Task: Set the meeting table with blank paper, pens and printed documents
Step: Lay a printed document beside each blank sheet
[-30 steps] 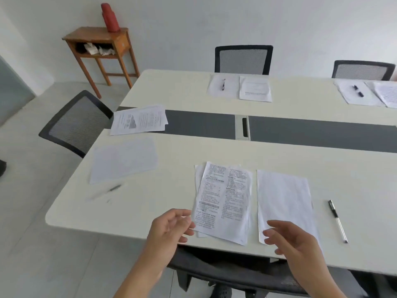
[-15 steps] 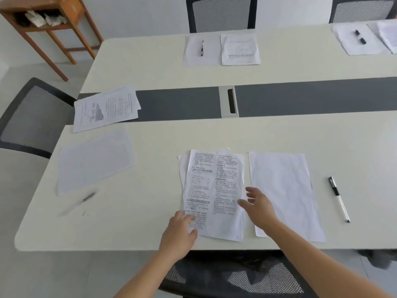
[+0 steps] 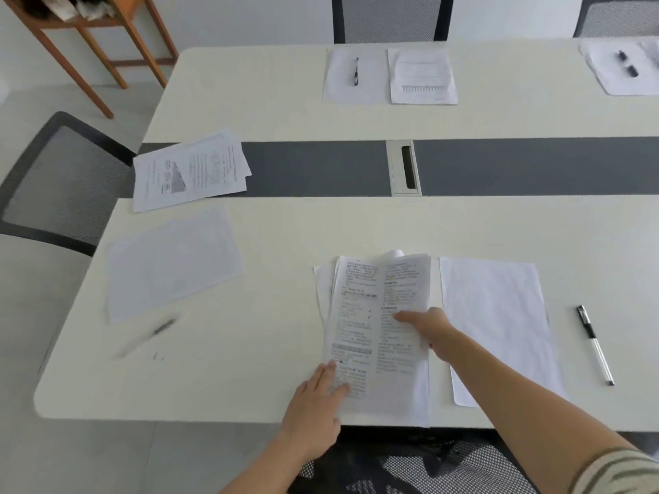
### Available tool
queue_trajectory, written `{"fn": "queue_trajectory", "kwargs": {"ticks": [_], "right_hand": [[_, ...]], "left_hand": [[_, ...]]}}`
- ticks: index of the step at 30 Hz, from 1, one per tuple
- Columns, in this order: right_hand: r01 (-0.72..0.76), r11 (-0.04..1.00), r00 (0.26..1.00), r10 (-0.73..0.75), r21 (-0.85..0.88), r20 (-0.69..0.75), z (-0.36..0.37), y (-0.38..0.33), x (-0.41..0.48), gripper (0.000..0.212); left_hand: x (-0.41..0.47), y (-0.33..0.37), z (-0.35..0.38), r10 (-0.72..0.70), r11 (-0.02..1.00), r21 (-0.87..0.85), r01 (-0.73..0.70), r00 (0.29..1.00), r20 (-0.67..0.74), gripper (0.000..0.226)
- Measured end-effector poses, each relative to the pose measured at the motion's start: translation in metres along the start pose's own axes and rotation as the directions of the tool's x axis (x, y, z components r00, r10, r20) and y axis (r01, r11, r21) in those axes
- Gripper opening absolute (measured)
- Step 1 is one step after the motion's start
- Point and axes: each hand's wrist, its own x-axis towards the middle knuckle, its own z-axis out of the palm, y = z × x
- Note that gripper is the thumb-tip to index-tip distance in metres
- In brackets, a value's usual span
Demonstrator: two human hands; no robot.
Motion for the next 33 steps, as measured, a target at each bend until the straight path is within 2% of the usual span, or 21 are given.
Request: {"fn": "queue_trajectory", "kwargs": {"ticks": [4,7,8,10,12,14,16,18,20,22,25,30,33], "right_hand": [[0.024,0.997,0.994,-0.032,0.078,0.100,0.005,-0.005,-0.006,0.030],[0.089,0.996,0.986,-0.086,-0.009,0.140,0.009,-0.009,-0.020,0.029],[0.142,0.988,0.980,-0.132,-0.062,0.147,0.010,-0.011,-0.026,0.027],[0.259,0.955,0.958,-0.235,-0.147,0.167,0.012,-0.015,-0.040,0.022],[0.360,0.914,0.927,-0.329,-0.187,0.178,0.010,-0.021,-0.059,0.015],[0.459,0.875,0.882,-0.429,-0.150,0.197,0.006,-0.028,-0.080,0.016],[0.540,0.840,0.826,-0.517,-0.049,0.225,0.001,-0.034,-0.103,0.024],[0.592,0.805,0.777,-0.584,0.042,0.234,-0.003,-0.039,-0.121,0.030],[0.634,0.770,0.744,-0.632,0.069,0.216,-0.005,-0.042,-0.128,0.029],[0.639,0.768,0.751,-0.637,0.053,0.174,-0.006,-0.042,-0.127,0.021],[0.598,0.798,0.788,-0.602,0.073,0.129,-0.008,-0.034,-0.118,0.019],[0.566,0.820,0.815,-0.572,0.084,0.094,-0.003,-0.015,-0.099,0.031],[0.553,0.831,0.831,-0.555,0.065,0.022,0.001,-0.013,-0.093,0.021]], "left_hand": [[-0.005,-0.013,-0.006,0.047,0.999,-0.030,-0.045,0.997,0.056,0.062],[-0.005,-0.017,-0.013,0.059,0.996,-0.074,-0.052,0.993,0.098,0.062],[-0.004,-0.018,-0.017,0.051,0.992,-0.117,-0.039,0.994,0.101,0.062],[-0.002,-0.020,-0.028,-0.024,0.944,-0.326,0.047,0.997,0.074,0.062],[0.003,-0.026,-0.048,-0.169,0.815,-0.565,0.130,0.986,-0.017,0.068],[0.008,-0.033,-0.079,-0.287,0.669,-0.734,0.115,0.951,-0.113,0.083],[0.007,-0.038,-0.118,-0.296,0.497,-0.867,-0.024,0.935,-0.195,0.084],[0.002,-0.039,-0.155,-0.238,0.344,-0.919,-0.194,0.928,-0.285,0.074],[-0.005,-0.037,-0.184,-0.205,0.259,-0.922,-0.288,0.916,-0.344,0.064],[-0.010,-0.033,-0.197,-0.183,0.258,-0.909,-0.328,0.907,-0.379,0.049],[-0.010,-0.027,-0.190,-0.206,0.357,-0.879,-0.315,0.892,-0.403,0.030],[-0.004,-0.020,-0.159,-0.183,0.469,-0.850,-0.239,0.916,-0.358,0.034],[-0.004,-0.014,-0.156,-0.246,0.457,-0.861,-0.225,0.898,-0.365,0.024]]}}
